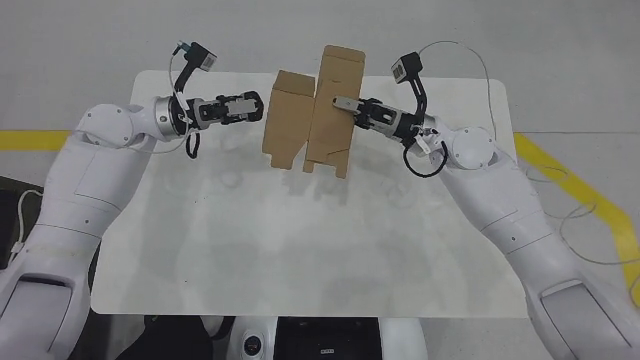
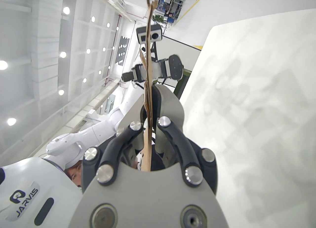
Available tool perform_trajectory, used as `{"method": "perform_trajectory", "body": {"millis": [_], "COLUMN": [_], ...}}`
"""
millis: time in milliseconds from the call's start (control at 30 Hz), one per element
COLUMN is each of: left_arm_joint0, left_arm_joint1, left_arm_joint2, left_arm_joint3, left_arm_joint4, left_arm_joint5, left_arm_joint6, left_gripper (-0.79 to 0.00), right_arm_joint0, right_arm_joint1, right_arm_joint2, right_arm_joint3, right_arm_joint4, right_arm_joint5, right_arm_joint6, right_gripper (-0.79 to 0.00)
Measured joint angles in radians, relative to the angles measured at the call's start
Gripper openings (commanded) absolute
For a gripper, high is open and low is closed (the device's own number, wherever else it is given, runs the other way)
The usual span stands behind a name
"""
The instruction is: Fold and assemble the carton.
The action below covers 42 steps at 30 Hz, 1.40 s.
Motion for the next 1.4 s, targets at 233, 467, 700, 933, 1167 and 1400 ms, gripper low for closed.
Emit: {"method": "perform_trajectory", "body": {"millis": [233, 467, 700, 933, 1167, 1400], "left_arm_joint0": [0.048, 0.084, 0.103, 0.107, 0.108, 0.105], "left_arm_joint1": [0.000, -0.003, -0.009, -0.015, -0.021, -0.025], "left_arm_joint2": [-0.007, -0.002, 0.003, 0.001, -0.002, -0.009], "left_arm_joint3": [-0.063, -0.124, -0.149, -0.149, -0.146, -0.142], "left_arm_joint4": [-0.011, 0.033, 0.043, 0.050, 0.049, 0.059], "left_arm_joint5": [0.046, 0.085, 0.111, 0.132, 0.144, 0.150], "left_arm_joint6": [0.001, 0.025, 0.031, 0.036, 0.037, 0.015], "left_gripper": [0.000, -0.068, -0.785, -0.785, -0.785, -0.785], "right_arm_joint0": [-0.007, -0.018, -0.025, -0.034, -0.039, -0.059], "right_arm_joint1": [-0.010, -0.020, -0.027, -0.033, -0.039, -0.039], "right_arm_joint2": [0.011, 0.020, 0.034, 0.046, 0.057, 0.096], "right_arm_joint3": [-0.003, 0.000, 0.010, 0.010, 0.020, 0.027], "right_arm_joint4": [-0.029, -0.036, -0.049, -0.063, -0.075, -0.086], "right_arm_joint5": [0.014, 0.006, 0.001, -0.002, -0.010, -0.097], "right_arm_joint6": [-0.045, -0.062, -0.065, -0.063, -0.062, -0.074], "right_gripper": [-0.785, -0.785, -0.785, -0.785, 0.000, 0.000]}}
